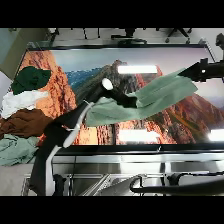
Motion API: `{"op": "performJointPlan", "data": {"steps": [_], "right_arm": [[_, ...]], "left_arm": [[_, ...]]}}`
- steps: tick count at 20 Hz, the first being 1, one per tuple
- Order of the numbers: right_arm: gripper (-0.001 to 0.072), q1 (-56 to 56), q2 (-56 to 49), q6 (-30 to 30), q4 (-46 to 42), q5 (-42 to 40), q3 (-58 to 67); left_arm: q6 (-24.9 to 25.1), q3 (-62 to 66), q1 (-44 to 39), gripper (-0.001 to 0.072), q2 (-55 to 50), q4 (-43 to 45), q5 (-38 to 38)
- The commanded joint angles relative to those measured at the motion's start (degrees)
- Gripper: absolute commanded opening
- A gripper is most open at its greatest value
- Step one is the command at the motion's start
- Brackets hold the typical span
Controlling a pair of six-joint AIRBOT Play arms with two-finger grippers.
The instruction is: Fold the shirts.
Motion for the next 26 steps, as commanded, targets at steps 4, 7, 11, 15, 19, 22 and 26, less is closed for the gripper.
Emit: {"op": "performJointPlan", "data": {"steps": [4,7,11,15,19,22,26], "right_arm": [[0.0017,17.5,0.3,2.9,-0.4,-11.8,0.2],[0.0018,33.1,-2.4,2.9,-2.4,-24.2,0.2],[0.0026,55.2,-14.5,3.2,-10.4,-44.0,0.2],[0.0434,66.7,-23.3,-6.1,-10.6,-65.4,0.2],[0.0433,59.1,-19.7,-4.2,-14.9,-53.0,0.2],[0.0434,48.0,-15.2,3.5,-20.7,-40.7,0.2],[0.0641,31.1,-12.4,12.2,-30.3,-24.3,0.2]], "left_arm": [[3.1,0.0,20.6,0.0014,22.9,-7.3,-12.0],[3.1,0.0,30.9,0.0014,31.8,-7.3,-12.7],[3.7,-1.3,39.6,0.0013,38.8,-7.1,-14.2],[6.2,-8.0,41.6,0.0013,43.3,-7.1,-14.0],[8.1,-12.7,41.4,0.0014,44.7,-7.3,-13.9],[8.2,-13.9,41.4,0.0013,44.6,-7.3,-13.4],[8.1,-13.8,41.6,0.0013,44.7,-7.9,-12.5]]}}
